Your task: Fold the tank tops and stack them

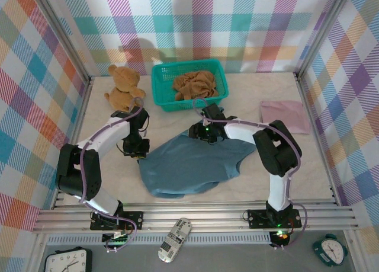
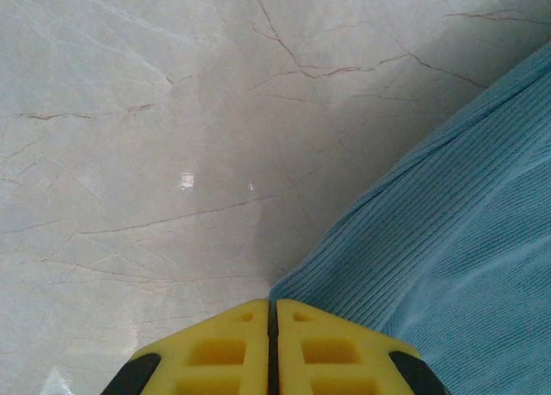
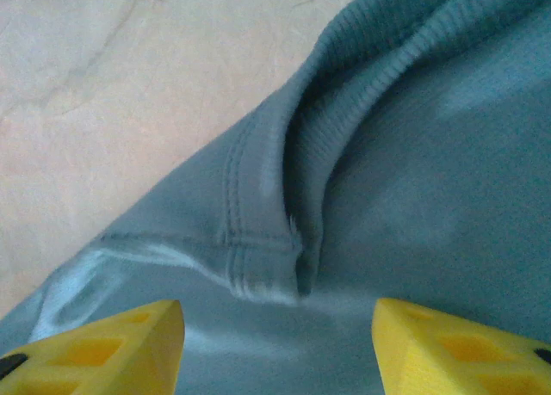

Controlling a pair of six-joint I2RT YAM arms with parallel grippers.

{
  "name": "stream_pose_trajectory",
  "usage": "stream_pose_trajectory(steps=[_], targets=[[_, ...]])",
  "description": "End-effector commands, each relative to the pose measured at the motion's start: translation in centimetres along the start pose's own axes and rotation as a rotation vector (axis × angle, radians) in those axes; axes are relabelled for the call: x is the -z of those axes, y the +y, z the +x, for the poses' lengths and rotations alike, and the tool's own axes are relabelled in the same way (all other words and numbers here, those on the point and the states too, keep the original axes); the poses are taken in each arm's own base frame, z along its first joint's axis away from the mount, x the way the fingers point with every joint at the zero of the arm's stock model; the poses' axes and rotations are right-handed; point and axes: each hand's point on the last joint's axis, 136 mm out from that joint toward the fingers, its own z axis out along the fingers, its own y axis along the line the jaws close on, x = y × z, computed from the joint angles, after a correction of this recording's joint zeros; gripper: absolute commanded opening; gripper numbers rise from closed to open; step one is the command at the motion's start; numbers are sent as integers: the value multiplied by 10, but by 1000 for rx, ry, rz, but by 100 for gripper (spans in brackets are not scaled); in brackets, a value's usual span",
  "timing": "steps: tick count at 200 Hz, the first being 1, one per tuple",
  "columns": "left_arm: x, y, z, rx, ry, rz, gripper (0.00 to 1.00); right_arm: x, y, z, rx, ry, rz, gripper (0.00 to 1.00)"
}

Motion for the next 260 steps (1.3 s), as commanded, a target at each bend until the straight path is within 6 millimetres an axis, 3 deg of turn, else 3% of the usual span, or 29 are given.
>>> stream_pose_trajectory(steps=[1, 59, 89, 129, 159, 185, 229, 247, 260], targets=[[5, 7, 3, 22, -14, -5, 9, -3, 32, -19, 6, -37, -111, 56], [2, 4, 2, 28, -7, 6, 8, -25, 53, -22, -41, -10, -208, 52], [-3, 2, 4, 36, 10, 18, 8, -19, 94, -50, -19, -76, -358, 50], [-4, 3, 5, 37, 15, 16, 8, -21, 111, -71, -57, -142, -438, 52], [-4, 3, 7, 39, 17, 18, 8, -5, 107, -88, 22, -236, -402, 54], [-3, 4, 7, 45, 22, 11, 9, 16, 88, -98, 147, -287, -248, 59], [0, 7, 4, 60, 5, -7, 7, 30, 55, -85, 254, -222, -84, 63], [5, 12, 1, 70, -11, -20, 7, 50, 49, -81, 250, -238, -87, 63], [6, 14, 1, 84, -19, -17, 6, 67, 40, -66, 264, -207, -55, 62]])
